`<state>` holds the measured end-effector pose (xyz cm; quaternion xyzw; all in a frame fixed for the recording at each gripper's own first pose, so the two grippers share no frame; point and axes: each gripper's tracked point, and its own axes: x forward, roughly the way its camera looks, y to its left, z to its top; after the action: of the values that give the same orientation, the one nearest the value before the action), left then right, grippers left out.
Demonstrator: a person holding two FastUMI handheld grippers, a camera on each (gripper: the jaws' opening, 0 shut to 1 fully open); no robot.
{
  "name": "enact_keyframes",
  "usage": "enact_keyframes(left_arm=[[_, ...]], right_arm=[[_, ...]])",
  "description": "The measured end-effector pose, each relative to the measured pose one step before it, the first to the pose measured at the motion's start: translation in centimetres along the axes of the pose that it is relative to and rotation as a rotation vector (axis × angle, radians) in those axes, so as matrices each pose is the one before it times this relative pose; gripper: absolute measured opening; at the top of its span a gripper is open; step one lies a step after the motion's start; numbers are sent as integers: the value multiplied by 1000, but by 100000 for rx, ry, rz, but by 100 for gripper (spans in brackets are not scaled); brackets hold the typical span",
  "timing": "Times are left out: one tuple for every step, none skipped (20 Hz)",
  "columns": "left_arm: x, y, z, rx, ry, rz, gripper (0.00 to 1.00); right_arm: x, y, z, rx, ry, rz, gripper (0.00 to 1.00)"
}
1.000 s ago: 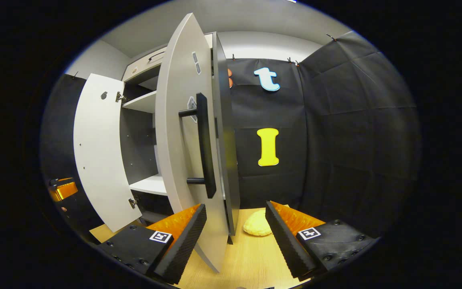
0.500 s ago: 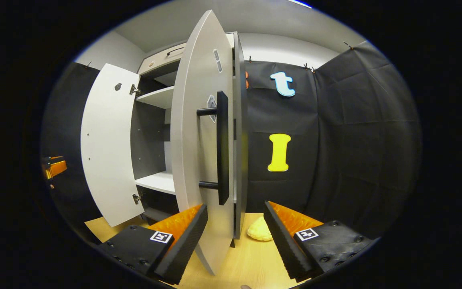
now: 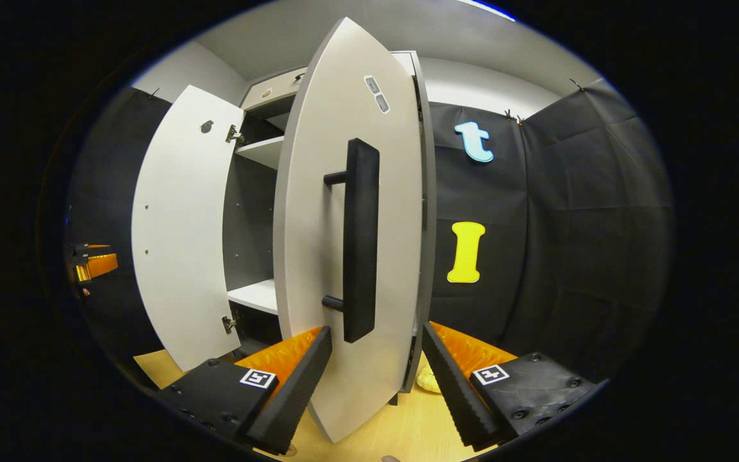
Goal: Grasp the bottle in the cabinet with the left hand and place it on the coaster, then close the right door with the right hand and the left door with the left hand.
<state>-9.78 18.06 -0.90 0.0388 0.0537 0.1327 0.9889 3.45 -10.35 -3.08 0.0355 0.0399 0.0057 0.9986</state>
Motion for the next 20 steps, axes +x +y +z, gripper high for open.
enact_keyframes(left_arm=[[378, 643, -277, -895, 779, 73, 99], [340, 664, -397, -852, 554, 614, 96], [513, 678, -172, -900, 189, 567, 96], [295, 556, -27, -1033, 34, 290, 96], [105, 505, -72, -771, -33, 173, 96], [88, 735, -231, -318, 43, 686, 96], [314, 619, -96, 39, 2, 649, 96], [500, 547, -154, -100, 130, -31, 95], [394, 468, -37, -554, 120, -205, 95], [352, 290, 136, -1026, -223, -805, 95], [442, 176, 51, -1212, -382, -828, 96], [398, 112, 26, -1083, -487, -909, 96], [446, 142, -54, -831, -140, -692, 96], [348, 81, -185, -692, -5, -593, 96], [402, -115, -42, -989, -36, -1111, 96], [274, -319, 0, -1287, -401, -1521, 96], [217, -359, 55, -1090, -133, -1525, 96], [-167, 101, -23, -292, 238, -520, 96], [141, -125, 3, -16, 129, -954, 94], [151, -82, -19, 82, 215, -1116, 94]], right_arm=[[397, 564, 3, 1153, -73, -385, 90], [435, 636, -59, 968, -97, -44, 95], [520, 727, -29, 388, -34, 363, 95], [586, 732, -108, 230, -53, 548, 95], [664, 790, -33, 133, 67, 948, 95], [627, 898, -11, 173, 107, 1324, 95], [511, 1012, 67, 100, 252, 1880, 95], [346, 944, 239, -703, -571, 1770, 95], [175, 677, 343, -2029, -1024, 936, 95], [28, 454, 290, -2310, -906, 848, 96], [-155, 270, 145, -2271, -670, 339, 96], [-222, -39, 19, -2116, -332, -342, 98], [-249, -200, -289, -1331, 653, -514, 97], [-270, -115, -322, -448, 1131, -224, 97], [-178, 60, -293, 258, 797, -235, 98], [-210, -95, -164, 659, 533, -538, 98], [-120, -166, -223, 554, 638, -747, 98], [-179, -324, -148, 201, 577, -1044, 98], [-183, -331, -49, 24, 282, -911, 98], [-206, -299, -18, 89, 275, -629, 98]])
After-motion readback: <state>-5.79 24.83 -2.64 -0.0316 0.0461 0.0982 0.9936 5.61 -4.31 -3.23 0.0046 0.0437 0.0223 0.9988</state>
